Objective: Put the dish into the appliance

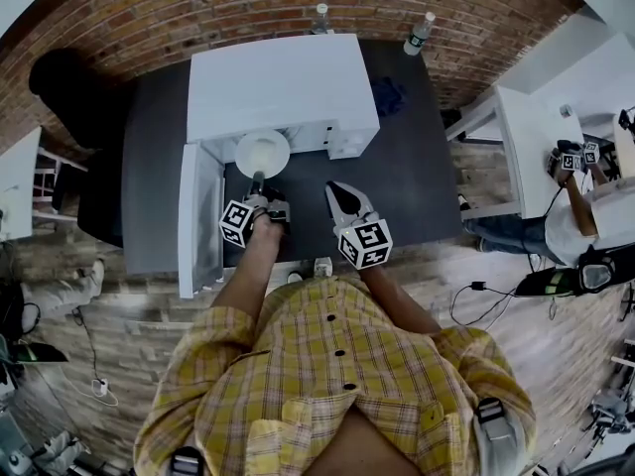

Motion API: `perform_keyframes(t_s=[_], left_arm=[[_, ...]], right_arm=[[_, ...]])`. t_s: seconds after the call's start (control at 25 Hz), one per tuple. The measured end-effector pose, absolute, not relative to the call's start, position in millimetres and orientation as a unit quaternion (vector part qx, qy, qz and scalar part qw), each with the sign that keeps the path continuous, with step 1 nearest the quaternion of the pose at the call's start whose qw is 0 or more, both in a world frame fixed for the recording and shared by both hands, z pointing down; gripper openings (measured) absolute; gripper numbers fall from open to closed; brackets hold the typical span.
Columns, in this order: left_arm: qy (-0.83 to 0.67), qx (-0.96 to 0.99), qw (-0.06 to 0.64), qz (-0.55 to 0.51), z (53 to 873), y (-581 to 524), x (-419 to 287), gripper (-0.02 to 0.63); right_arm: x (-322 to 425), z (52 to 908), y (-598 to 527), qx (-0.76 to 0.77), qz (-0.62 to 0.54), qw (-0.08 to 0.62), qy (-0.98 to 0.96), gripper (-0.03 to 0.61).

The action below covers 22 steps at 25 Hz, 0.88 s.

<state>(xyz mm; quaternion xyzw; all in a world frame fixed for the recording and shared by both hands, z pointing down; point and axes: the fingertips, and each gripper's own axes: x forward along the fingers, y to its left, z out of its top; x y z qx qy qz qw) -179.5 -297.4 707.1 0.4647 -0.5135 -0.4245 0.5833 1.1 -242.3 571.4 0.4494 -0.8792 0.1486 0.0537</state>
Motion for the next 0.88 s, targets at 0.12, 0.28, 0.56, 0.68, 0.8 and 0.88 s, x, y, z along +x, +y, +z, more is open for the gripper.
perform_keyframes(t_s=[0.12,0.28,0.56,0.68,0.8,0.88], left_arm=[[-0.517,0.465,0.583,-0.421,709.8,-303.7,-180.4,0.014],[-0.523,0.459,0.583,-0.420,714.4,-310.3,-182.5,0.014],[-0.528,0.452,0.584,-0.419,719.8,-321.1,-183.0,0.014],[-0.532,0.450,0.585,-0.415,723.4,-325.9,-184.5,0.014],[-0.534,0.449,0.586,-0.412,727.4,-329.1,-185.2,0.014],[-0.533,0.448,0.588,-0.411,728.9,-330.7,-185.2,0.015]], right_arm=[[3.1,571.7,-244.8,0.450,0.148,0.054,-0.879,0.003],[4.0,573.1,-246.9,0.451,0.150,0.054,-0.878,0.003],[4.4,574.1,-250.5,0.451,0.150,0.056,-0.878,0.003],[3.7,575.7,-253.0,0.451,0.151,0.058,-0.878,0.003],[5.3,576.9,-255.1,0.452,0.151,0.060,-0.877,0.003],[6.2,576.9,-256.1,0.454,0.150,0.061,-0.876,0.003]])
